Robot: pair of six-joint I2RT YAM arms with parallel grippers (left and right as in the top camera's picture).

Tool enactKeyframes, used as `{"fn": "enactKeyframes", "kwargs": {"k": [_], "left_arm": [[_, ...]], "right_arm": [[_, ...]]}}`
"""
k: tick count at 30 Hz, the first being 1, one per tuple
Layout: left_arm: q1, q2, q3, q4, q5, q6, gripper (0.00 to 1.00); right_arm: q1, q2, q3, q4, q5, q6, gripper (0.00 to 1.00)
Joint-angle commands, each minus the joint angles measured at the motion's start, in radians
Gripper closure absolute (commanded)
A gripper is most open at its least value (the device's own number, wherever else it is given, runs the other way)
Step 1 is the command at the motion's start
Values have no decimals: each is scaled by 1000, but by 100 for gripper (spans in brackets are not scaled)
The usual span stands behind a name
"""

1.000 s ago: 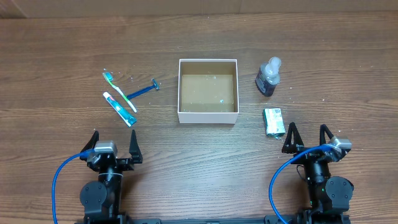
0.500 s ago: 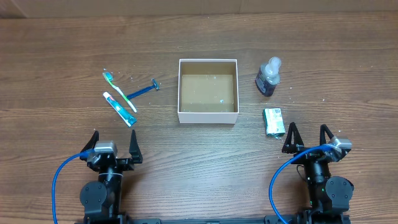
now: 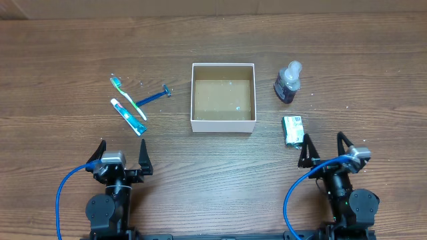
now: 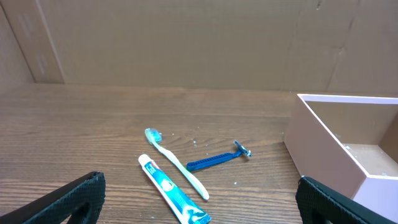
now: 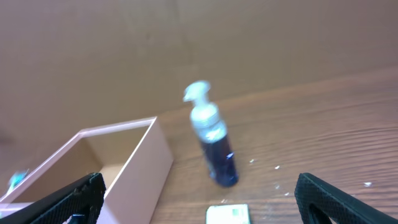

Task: Pack container
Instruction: 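Reach the right gripper to the blue soap pump bottle and grasp it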

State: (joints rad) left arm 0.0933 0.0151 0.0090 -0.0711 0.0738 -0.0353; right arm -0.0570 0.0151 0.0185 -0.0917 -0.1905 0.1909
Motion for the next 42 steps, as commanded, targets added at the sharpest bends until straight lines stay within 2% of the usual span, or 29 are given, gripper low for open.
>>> {"fn": "enactKeyframes", "kwargs": {"k": [1,7,11,16,18,21,27,33,42], "left_arm": [[4,-11,-4,-1,-6,-17,0],[4,-11,-4,-1,-6,-17,0],[4,-11,-4,-1,-6,-17,0],[4,-11,-4,-1,-6,-17,0],[4,-11,-4,-1,-6,-17,0],[4,-11,-4,-1,-6,-17,0],[4,-11,-4,-1,-6,-17,0],[4,-11,-4,-1,-6,-17,0],[4,-11,-4,-1,-6,-17,0]], "right_arm": [[5,47,47,-29,-138,-66,0],[5,322,252,-45,-246,-122,0],[6,724,617,-275,-318,-223,0],[5,1108,1054,-596,-330,-274,0],[5,1233,1202,-668,-350,-274,0],[5,1378,1354,-671,-389,-270,0],[6,1494,1390,-529,-311,-271,0],[48,1600,1390,-539,-135,-324,0],[164,1717,1390,-534,121,-322,0]]}}
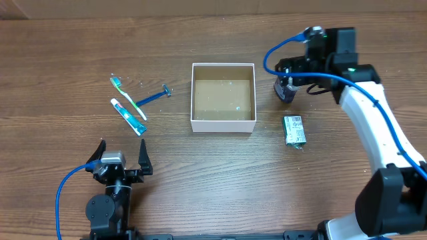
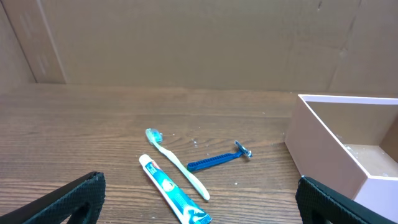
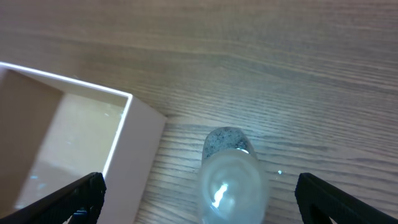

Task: Pack container
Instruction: 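Reach the right gripper to the blue soap pump bottle and grasp it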

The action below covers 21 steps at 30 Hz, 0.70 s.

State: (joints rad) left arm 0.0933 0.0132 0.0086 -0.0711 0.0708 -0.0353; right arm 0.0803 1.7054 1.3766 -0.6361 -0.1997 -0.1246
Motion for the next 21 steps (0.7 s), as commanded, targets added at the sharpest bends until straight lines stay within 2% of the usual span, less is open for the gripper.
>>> {"fn": "enactKeyframes", "kwargs": {"k": [1,12,15,18,21], "left_arm": [[4,-9,-4,-1,-3,-17,0],[4,-9,-4,-1,-3,-17,0],[4,-9,-4,-1,-3,-17,0],[4,-9,-4,-1,-3,-17,0],[4,-9,-4,-1,-3,-17,0]], "right_arm": [[30,33,32,11,142,-3,1],[32,76,32,54,203,47,16],[32,76,32,71,204,47,29],[32,76,32,84,203,47,50],[32,76,32,87,203,47,62]]}}
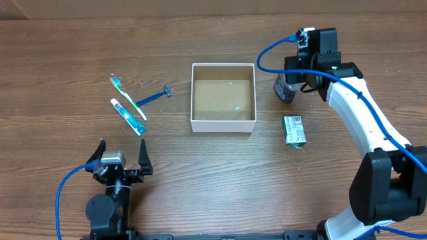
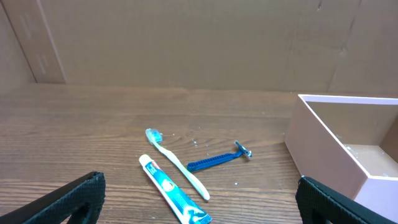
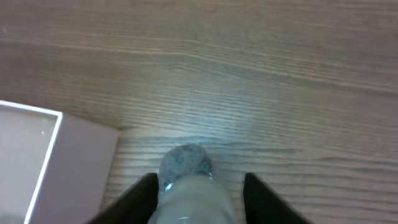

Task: Pack container
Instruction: 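Reach the right gripper to the blue soap pump bottle and grasp it, then carry the bottle with the right gripper and lower it into the box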

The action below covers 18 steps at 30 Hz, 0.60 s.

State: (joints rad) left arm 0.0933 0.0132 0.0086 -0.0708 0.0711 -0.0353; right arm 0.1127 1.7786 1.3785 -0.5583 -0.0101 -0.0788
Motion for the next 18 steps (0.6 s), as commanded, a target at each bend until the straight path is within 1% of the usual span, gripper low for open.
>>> {"fn": "enactKeyframes", "kwargs": {"k": [1,3,4,6,9,10,13,18], "left_arm": [[4,-9,-4,-1,-3,-17,0],[4,-9,-4,-2,-3,-17,0],[4,-9,-4,-1,-3,-17,0],[4,-9,-4,-2,-3,-17,0],[4,-9,-4,-2,-3,-17,0],[4,-9,-4,-2,-3,-17,0],[4,-9,-4,-2,-3,-17,0],[4,-9,-4,-2,-3,-17,0]], "right_arm": [[-1,3,30,8,13,1,64],[-1,3,30,8,13,1,69],[-1,3,30,8,13,1,74],[-1,3,31,8,13,1,81],[-1,-10,31,7,13,1,95],[-1,-21,31,8,13,1,96],[-1,-67,50,-2,13,0,96],[0,-140,137,-79,13,0,96]]}}
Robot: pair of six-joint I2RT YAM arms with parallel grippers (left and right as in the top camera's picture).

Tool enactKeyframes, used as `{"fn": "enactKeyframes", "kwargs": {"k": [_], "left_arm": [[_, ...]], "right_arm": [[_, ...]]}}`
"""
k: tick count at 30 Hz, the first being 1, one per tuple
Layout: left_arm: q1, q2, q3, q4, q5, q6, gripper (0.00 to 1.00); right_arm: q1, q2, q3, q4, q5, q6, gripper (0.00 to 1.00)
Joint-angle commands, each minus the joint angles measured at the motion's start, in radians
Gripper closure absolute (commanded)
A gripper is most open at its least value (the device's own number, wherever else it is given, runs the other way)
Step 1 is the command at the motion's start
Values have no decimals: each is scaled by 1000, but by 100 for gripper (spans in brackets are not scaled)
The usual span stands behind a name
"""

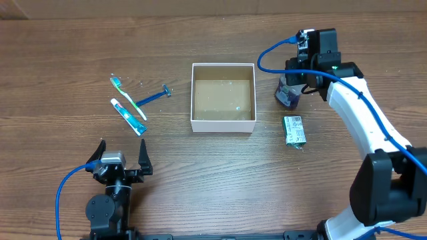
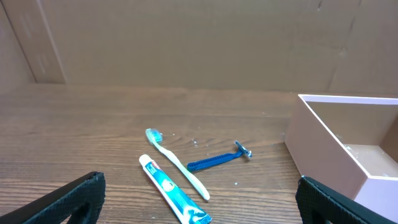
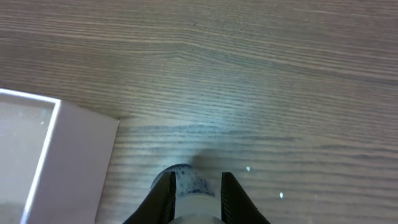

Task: Pack container
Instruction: 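Carry the bottle with the right gripper and lower it into the box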

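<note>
An open white box [image 1: 223, 125] sits mid-table. Right of it stands a dark blue pump bottle [image 1: 288, 97], and my right gripper [image 1: 292, 81] comes down from above, shut on its pale top. The right wrist view shows the bottle [image 3: 186, 180] between the two fingers [image 3: 163, 198] of that gripper [image 3: 194, 200]. A green packet [image 1: 293, 130] lies in front of the bottle. Left of the box lie a toothbrush [image 1: 128, 99], a toothpaste tube [image 1: 128, 117] and a blue razor [image 1: 153, 97]. My left gripper [image 1: 120, 162] rests open near the front edge, holding nothing.
In the left wrist view the toothbrush [image 2: 177, 163], toothpaste [image 2: 174, 198] and razor [image 2: 217, 160] lie ahead, with the box [image 2: 323, 149] at the right. A brown cardboard wall stands behind the table. Blue cables trail from both arms.
My right gripper's fingers were spread wide round the bottle's top and have now shut on it. The bottle has shifted slightly toward the front. The left arm has not moved.
Both grippers rested open at the front edge, the right one facing the bottle from afar. Then the right arm was out over the bottle, open above its pump. Then it sat lower with its fingers round the top, and now they grip it.
</note>
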State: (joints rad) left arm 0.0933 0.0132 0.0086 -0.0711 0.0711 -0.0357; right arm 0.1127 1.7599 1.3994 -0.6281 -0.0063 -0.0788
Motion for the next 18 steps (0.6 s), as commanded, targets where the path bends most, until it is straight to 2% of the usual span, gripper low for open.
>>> {"fn": "enactKeyframes", "kwargs": {"k": [1,5,10,14,18], "left_arm": [[4,-9,-4,-1,-3,-17,0],[4,-9,-4,-1,-3,-17,0],[4,-9,-4,-1,-3,-17,0],[4,-9,-4,-1,-3,-16,0],[4,-9,-4,-1,-3,-16,0]], "right_arm": [[0,-137,143,-36,7,1,96],[17,-186,237,-122,21,60,96],[65,-232,309,-191,101,311,96],[158,-241,314,-214,165,467,96],[281,-215,314,-213,258,560,96]]}}
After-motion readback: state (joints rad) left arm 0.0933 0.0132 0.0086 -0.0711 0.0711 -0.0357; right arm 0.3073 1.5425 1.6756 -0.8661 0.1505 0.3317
